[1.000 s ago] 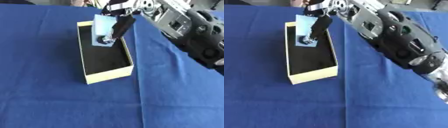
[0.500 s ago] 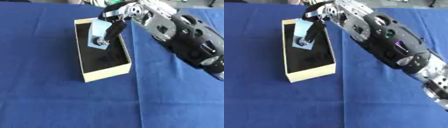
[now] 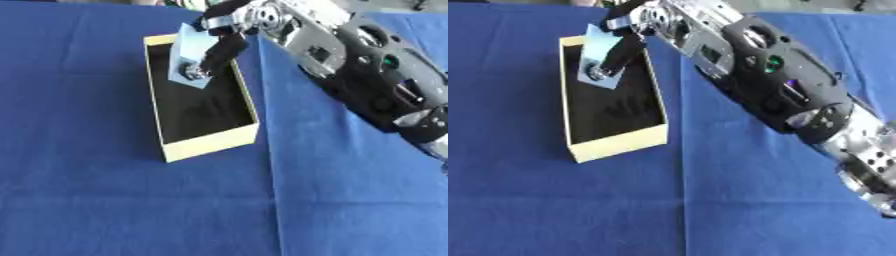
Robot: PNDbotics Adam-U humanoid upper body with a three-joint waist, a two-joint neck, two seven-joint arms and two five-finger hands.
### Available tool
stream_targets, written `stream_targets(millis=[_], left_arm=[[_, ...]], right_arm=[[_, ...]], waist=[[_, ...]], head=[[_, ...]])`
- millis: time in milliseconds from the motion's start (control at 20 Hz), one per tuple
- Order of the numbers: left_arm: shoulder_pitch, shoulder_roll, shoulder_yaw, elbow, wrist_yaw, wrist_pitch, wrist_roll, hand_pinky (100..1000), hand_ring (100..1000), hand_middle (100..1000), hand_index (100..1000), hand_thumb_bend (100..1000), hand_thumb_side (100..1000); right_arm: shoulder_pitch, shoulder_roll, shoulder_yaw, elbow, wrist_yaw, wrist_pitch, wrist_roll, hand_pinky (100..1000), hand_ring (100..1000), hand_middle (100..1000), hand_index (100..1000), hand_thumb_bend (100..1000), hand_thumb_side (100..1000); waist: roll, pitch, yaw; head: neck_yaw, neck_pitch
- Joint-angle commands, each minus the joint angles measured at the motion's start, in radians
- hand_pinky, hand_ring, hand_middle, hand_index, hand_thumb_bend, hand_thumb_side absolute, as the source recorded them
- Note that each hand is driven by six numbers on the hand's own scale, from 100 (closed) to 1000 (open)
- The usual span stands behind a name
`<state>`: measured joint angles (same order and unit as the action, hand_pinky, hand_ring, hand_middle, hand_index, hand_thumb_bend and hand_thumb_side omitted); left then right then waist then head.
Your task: Pick up objects on the table and place them in the box.
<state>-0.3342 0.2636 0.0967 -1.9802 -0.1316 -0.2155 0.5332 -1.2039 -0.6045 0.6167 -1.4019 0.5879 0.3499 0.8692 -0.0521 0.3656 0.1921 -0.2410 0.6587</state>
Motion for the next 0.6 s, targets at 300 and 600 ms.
stream_targets(millis=[300,600], left_arm=[[-0.005,0.005,0.001,-0.020,0.004,-0.002,-0.003,542,690,624,720,100,714],[-0.004,0.004,0.000,-0.020,0.004,-0.002,-0.005,543,691,624,720,100,714]], right_arm=[[-0.008,-0.028,-0.012,0.009,0.025,-0.003,0.038,811,968,948,1000,547,756],[-0.007,-0.031,-0.023,0.008,0.026,-0.020,0.038,824,975,958,1000,580,769]], waist=[[0.004,-0.008,0.000],[0.004,-0.007,-0.001]], head=[[-0.005,0.006],[-0.006,0.006]])
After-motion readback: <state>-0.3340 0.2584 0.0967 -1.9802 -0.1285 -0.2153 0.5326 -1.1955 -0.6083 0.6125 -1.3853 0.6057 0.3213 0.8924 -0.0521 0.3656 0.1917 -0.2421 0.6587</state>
